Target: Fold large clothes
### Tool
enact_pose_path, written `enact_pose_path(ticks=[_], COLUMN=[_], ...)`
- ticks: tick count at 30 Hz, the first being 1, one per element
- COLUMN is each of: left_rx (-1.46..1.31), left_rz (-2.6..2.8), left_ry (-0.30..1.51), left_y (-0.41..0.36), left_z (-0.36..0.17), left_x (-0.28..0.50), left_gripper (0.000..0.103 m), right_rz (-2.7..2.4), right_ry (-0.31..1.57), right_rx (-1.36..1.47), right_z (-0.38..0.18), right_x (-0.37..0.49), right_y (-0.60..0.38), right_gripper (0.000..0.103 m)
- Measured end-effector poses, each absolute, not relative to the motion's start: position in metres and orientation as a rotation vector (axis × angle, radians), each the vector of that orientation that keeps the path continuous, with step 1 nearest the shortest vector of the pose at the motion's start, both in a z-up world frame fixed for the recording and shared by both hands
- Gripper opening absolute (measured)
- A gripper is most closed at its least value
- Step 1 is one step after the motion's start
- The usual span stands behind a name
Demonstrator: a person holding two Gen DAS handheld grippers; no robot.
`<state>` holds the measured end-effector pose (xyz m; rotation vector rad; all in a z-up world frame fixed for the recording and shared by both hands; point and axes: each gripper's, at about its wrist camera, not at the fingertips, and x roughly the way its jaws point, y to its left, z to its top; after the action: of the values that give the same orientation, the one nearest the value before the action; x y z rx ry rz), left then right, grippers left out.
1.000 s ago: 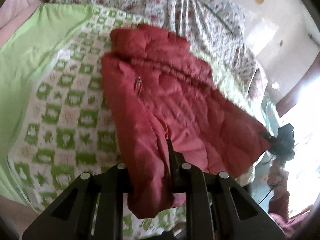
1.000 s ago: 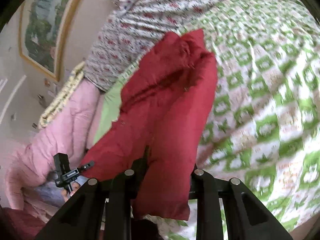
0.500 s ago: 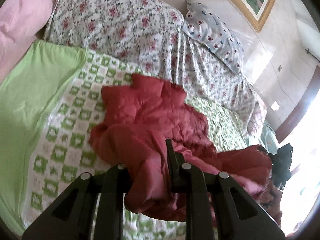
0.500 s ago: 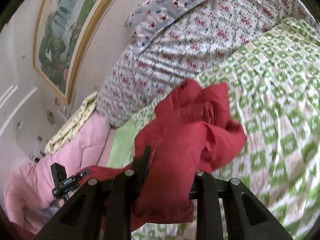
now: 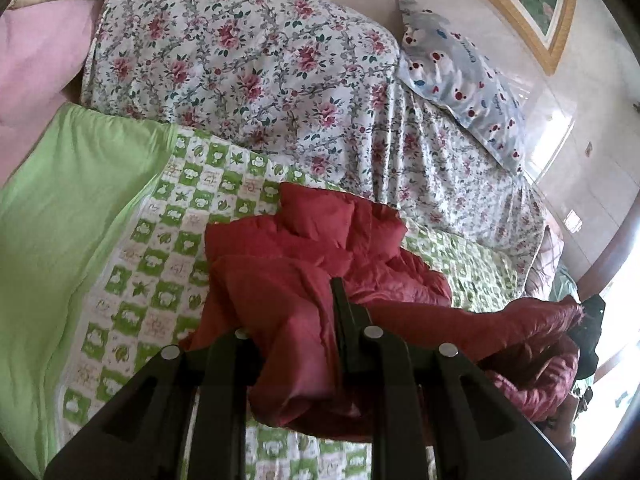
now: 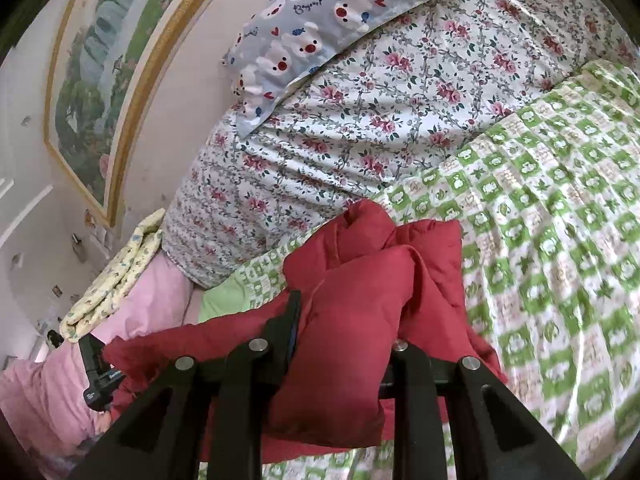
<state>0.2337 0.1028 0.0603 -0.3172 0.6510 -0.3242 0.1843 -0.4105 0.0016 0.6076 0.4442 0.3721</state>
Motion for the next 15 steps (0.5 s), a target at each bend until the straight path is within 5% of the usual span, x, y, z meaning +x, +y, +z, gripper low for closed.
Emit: enact_pose_path(ticks=[15], left_rx=[-0.324], left_rz=[-0.277], left_ry=[0.701], left_y=[0.094], left_z=[0.044], left_x=[0.308], left_gripper=[0.017], right_rz=[0.313], right_ry=[0.467], right_rx=[0.634], right_z=[-0.011], right_x=[0.252], right_y=[-0.416], right_gripper=[0.027])
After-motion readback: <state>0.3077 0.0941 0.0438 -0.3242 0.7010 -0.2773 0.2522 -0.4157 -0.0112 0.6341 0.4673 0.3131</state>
